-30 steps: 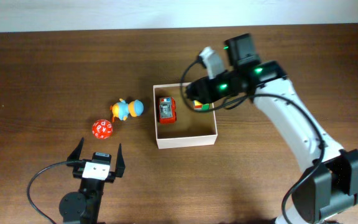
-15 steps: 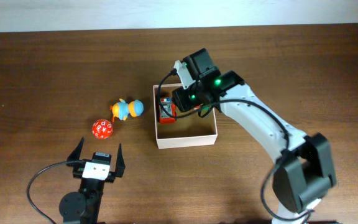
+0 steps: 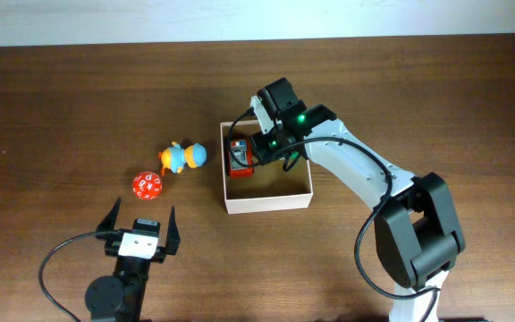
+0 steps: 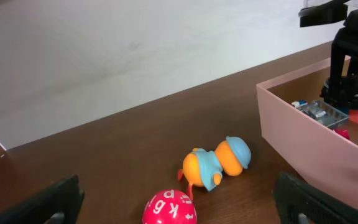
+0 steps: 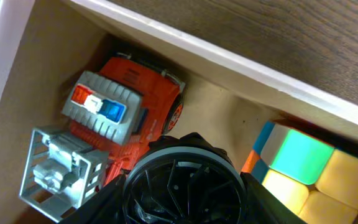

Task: Pack container
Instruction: 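Carry the black wheel into the box beside the truck and release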

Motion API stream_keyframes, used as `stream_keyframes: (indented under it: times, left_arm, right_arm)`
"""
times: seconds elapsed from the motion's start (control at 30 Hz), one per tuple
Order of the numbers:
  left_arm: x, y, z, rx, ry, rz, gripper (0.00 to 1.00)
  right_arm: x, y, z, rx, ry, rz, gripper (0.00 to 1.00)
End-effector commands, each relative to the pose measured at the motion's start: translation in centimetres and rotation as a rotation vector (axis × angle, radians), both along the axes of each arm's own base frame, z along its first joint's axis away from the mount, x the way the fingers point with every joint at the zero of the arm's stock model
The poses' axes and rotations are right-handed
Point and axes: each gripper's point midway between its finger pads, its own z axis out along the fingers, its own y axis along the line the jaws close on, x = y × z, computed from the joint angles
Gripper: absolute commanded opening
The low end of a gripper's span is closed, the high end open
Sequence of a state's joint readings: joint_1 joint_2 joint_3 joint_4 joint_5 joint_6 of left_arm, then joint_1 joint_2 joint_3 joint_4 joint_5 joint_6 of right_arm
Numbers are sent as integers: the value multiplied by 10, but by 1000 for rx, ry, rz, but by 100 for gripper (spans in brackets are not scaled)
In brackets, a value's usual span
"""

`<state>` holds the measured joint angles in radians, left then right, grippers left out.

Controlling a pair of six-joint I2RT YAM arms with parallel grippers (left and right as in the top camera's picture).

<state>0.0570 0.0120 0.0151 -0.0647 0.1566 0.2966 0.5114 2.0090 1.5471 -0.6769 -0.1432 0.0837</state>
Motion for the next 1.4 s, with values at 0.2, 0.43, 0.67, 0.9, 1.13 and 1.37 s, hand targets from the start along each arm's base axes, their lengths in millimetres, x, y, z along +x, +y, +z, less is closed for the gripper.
stream_keyframes:
  times: [0.2, 0.43, 0.67, 0.9, 1.13, 1.37]
  left_arm:
    - [0, -1, -2, 12, 1, -1, 99]
    - [0, -1, -2, 12, 0, -1, 99]
    - [0, -1, -2, 12, 1, -1, 99]
    - [0, -1, -2, 12, 0, -1, 99]
    - [0, -1, -2, 12, 0, -1, 99]
    - [0, -1, -2, 11, 0, -1, 99]
  right_arm:
    - [9, -3, -2, -30, -30, -26, 50]
    - [10, -2, -1, -28, -34, -27, 50]
    - [10, -1, -1, -23, -36, -25, 50]
    - [11, -1, 0, -21, -40, -26, 63]
    - [11, 0, 0, -19, -42, -26, 63]
    - [12, 11, 43, 37, -38, -1, 63]
